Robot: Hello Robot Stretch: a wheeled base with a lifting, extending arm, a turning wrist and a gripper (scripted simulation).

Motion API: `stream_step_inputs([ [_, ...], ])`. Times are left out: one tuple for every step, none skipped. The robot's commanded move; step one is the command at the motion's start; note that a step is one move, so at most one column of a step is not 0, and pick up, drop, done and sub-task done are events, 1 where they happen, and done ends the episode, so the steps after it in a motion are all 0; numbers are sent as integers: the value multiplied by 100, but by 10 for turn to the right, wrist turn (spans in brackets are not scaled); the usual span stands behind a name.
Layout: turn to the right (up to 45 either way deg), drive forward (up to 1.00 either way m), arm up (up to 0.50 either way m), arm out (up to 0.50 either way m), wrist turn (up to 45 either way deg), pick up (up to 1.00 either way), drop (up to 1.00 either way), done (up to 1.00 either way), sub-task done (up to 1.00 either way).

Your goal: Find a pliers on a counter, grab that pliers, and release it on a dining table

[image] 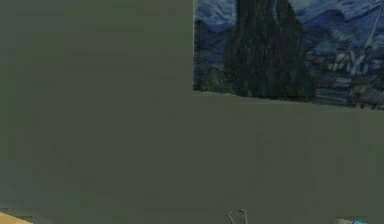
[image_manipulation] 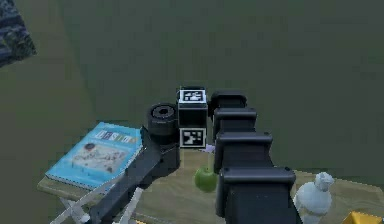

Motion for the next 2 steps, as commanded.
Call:
stream_step_inputs([
  [0, 0, 0, -10, 0, 0, 0, 0, 0],
  [-450, 0, 0, 0, 0, 0, 0, 0, 0],
])
